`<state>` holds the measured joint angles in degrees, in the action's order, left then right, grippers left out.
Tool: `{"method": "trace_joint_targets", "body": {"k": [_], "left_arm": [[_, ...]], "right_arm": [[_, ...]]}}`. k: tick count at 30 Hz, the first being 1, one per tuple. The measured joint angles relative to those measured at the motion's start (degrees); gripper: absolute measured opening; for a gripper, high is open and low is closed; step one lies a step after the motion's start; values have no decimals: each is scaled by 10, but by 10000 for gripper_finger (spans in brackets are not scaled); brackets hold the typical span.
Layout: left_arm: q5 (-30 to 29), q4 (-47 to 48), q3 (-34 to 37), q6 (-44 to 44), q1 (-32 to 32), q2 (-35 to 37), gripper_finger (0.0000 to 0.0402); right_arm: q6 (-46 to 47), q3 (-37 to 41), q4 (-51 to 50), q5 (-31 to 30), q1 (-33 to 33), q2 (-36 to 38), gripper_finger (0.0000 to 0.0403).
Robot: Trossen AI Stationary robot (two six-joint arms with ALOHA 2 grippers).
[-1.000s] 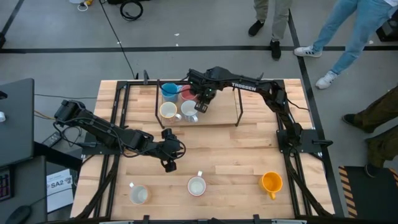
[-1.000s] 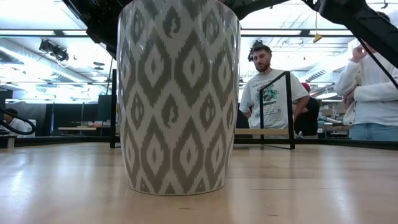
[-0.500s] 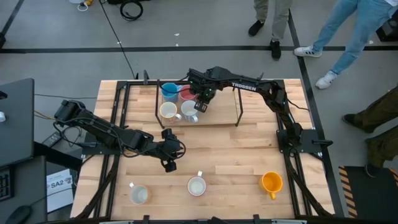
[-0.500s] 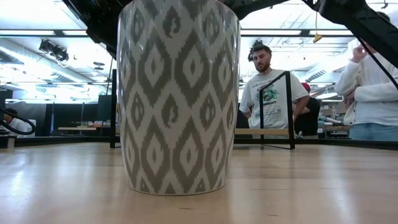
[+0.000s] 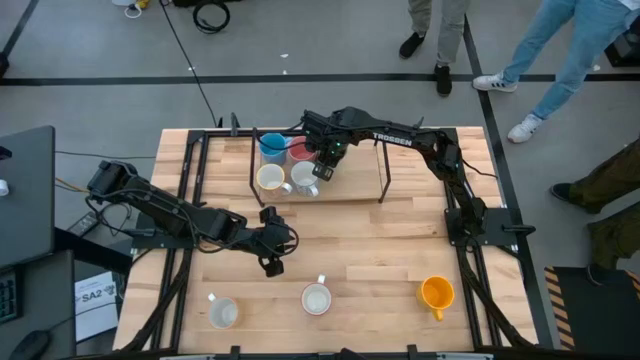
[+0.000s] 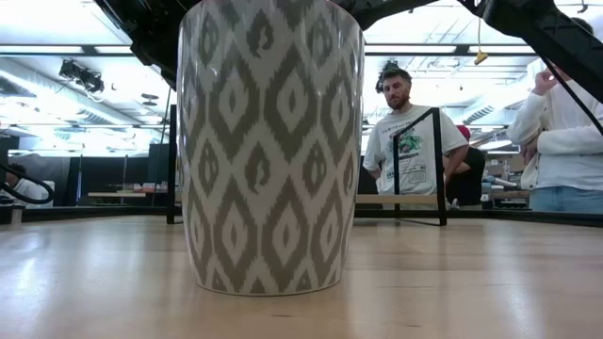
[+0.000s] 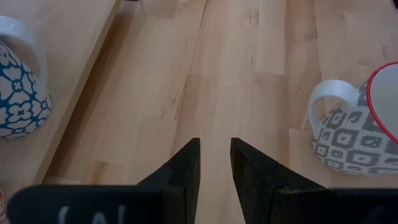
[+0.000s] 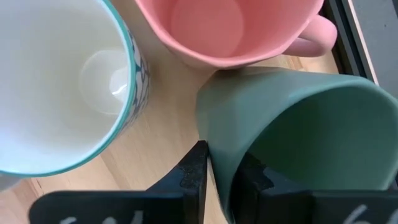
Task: Place coffee mugs
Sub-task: Put the green mug on the shelf, then put the gray patterned mug on the shelf
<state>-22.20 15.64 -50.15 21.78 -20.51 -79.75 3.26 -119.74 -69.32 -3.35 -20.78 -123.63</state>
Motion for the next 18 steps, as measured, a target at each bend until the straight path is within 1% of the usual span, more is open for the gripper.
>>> {"method": "trace_joint_targets", "body": {"k": [18], "left_arm": [[0, 0, 0, 0, 0, 0, 96]], "right_arm": [[2, 0, 3, 0, -1, 2, 137]]}}
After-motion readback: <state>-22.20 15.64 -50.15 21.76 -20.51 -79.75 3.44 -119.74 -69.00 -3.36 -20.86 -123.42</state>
